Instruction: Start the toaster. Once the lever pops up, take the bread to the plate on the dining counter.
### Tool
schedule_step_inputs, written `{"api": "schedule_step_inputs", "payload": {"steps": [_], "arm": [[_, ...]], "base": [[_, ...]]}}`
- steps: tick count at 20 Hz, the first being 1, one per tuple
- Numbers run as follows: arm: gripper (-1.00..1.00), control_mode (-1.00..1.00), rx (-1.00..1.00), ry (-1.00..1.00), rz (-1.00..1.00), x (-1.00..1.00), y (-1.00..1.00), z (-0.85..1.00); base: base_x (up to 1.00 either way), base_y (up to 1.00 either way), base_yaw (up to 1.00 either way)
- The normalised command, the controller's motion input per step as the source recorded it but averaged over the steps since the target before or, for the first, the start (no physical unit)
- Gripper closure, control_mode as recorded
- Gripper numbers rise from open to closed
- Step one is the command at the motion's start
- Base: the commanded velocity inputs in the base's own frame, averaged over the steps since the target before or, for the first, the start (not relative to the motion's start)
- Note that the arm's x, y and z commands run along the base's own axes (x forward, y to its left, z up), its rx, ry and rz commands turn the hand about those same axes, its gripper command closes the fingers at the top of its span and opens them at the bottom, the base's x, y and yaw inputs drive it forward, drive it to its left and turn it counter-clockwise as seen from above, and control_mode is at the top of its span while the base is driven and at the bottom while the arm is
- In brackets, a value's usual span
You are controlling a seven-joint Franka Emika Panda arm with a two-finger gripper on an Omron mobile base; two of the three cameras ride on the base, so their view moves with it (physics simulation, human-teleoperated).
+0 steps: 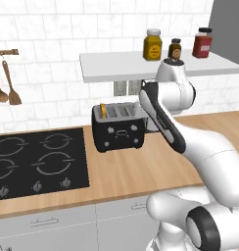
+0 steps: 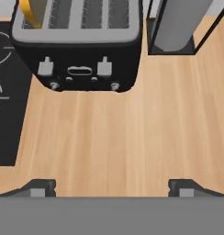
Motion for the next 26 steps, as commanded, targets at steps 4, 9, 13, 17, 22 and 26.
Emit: {"api": "schedule_step_inputs", "payload": {"steps": [4,9,13,17,22,26], "arm": [[-1.00,-1.00,0.03,-0.11,0.03,0.00,0.48,-0.18],[-1.00,-1.00,0.07,-0.21,0.08,0.00,0.50,-0.29],[-1.00,-1.00,0.08,-0.19,0.07,0.00,0.56,-0.27],[-1.00,-1.00,0.05,-0.09,0.04,0.00,0.54,-0.16],[-1.00,-1.00,0.01,-0.01,0.01,0.01,0.48,-0.02],[-1.00,-1.00,0.00,0.00,0.00,0.17,0.25,0.00]], "base": [[0.00,0.00,0.00],[0.00,0.00,0.00],[0.00,0.00,0.00],[0.00,0.00,0.00],[0.00,0.00,0.00],[0.00,0.00,0.00]]}}
